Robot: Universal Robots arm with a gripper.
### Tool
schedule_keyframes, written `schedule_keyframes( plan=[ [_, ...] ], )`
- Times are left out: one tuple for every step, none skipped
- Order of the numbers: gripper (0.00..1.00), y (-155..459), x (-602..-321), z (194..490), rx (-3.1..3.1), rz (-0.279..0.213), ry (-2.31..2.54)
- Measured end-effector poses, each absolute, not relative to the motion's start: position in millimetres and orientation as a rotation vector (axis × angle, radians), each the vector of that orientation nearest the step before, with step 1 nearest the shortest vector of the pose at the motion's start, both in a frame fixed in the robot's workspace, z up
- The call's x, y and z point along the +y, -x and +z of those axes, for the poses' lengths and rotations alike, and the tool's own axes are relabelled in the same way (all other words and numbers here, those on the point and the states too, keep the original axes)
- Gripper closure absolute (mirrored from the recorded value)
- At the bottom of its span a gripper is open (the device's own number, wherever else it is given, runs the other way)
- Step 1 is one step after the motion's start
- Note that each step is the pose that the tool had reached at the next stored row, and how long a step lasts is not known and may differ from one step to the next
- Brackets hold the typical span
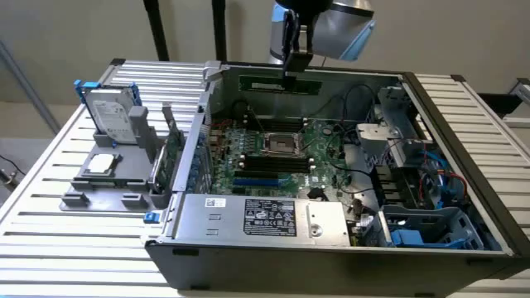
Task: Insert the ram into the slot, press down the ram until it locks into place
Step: 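Insert the ram into the slot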
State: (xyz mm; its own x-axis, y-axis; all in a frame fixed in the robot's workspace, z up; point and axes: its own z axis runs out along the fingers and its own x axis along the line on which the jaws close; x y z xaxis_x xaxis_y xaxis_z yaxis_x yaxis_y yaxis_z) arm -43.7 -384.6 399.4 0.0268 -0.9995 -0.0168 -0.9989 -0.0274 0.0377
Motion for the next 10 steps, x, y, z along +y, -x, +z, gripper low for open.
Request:
schedule_keyframes(
  plan=[
    [0.87, 43.7, -384.6, 399.4, -2.18, -0.06, -2.24],
    [0.87, 43.7, -384.6, 399.4, -2.18, -0.06, -2.24],
    [0.87, 43.7, -384.6, 399.4, -2.18, -0.06, -2.24],
    [0.87, 43.7, -384.6, 399.4, -2.18, -0.06, -2.24],
    [0.87, 43.7, -384.6, 399.4, -2.18, -0.06, -2.24],
    [0.87, 43.7, -384.6, 399.4, -2.18, -0.06, -2.24],
    [0.87, 43.7, -384.7, 399.4, -2.18, -0.06, -2.24],
    [0.87, 43.7, -384.6, 399.4, -2.18, -0.06, -2.24],
    [0.87, 43.7, -384.6, 399.4, -2.18, -0.06, -2.24],
    [0.87, 43.7, -384.7, 399.4, -2.18, -0.06, -2.24]
  ],
)
